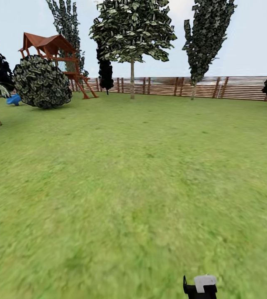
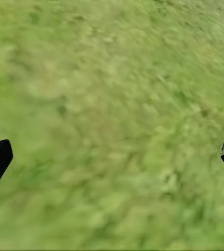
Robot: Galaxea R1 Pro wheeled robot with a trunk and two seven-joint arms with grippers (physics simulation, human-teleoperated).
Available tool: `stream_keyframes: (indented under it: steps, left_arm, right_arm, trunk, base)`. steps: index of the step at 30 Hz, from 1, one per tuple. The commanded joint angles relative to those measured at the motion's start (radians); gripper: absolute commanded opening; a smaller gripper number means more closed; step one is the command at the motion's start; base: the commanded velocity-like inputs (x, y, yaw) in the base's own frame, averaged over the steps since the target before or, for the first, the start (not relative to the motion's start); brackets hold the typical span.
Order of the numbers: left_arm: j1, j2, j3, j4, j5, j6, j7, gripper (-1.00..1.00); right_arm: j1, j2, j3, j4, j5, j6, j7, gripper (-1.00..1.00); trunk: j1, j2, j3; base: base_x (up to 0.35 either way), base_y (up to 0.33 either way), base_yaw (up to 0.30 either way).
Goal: In the garden, pick up the pesticide atomizer on the floor and spray pesticide onto both trees until each tree trunk is fully covered.
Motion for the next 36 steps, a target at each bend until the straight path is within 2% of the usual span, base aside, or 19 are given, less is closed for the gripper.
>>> stream_keyframes:
  steps: [1, 22, 36]
  left_arm:
    - [0.0, 0.0, -0.001, 0.0, 0.0, 0.0, 0.0, -1.0]
    - [0.0, 0.0, -0.001, 0.0, 0.0, 0.0, 0.0, -1.0]
    - [0.0, 0.0, -0.001, 0.0, 0.0, 0.0, 0.0, -1.0]
  right_arm:
    - [0.0, 0.0, 0.0, -0.001, 0.0, 0.0, 0.0, 1.0]
    - [0.0, 0.0, 0.0, 0.0, 0.0, 0.0, 0.0, 1.0]
    - [0.0, -0.001, 0.001, 0.001, 0.008, 0.0, 0.002, 1.0]
  trunk:
    - [0.0, 0.0, -0.002]
    - [0.0, 0.0, -0.03]
    - [0.0, 0.0, -0.034]
  base:
    - [0.338, 0.0, 0.0]
    - [0.338, 0.0, 0.0]
    - [0.338, 0.0, -0.007]
